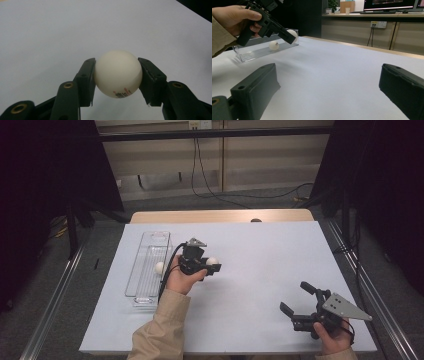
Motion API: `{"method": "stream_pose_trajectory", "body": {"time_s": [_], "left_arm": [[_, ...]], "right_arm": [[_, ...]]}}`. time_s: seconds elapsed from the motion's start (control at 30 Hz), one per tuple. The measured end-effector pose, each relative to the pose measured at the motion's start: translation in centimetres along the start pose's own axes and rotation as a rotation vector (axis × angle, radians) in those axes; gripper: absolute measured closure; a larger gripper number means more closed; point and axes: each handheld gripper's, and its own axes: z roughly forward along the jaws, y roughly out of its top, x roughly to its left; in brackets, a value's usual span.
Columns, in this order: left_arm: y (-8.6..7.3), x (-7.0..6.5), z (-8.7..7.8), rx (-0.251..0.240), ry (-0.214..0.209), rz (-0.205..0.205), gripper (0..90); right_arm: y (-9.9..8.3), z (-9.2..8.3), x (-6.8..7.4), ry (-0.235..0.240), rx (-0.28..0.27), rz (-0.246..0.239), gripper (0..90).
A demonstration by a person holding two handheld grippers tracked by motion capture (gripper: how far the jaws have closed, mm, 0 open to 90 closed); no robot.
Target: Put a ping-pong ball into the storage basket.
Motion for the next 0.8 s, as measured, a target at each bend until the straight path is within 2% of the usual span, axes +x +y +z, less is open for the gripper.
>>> {"method": "stream_pose_trajectory", "body": {"time_s": [0.8], "left_arm": [[0.13,0.39,-0.70,0.008,0.007,-0.013,50.9]], "right_arm": [[-0.01,-0.03,0.03,-0.001,-0.002,0.001,1.6]]}}
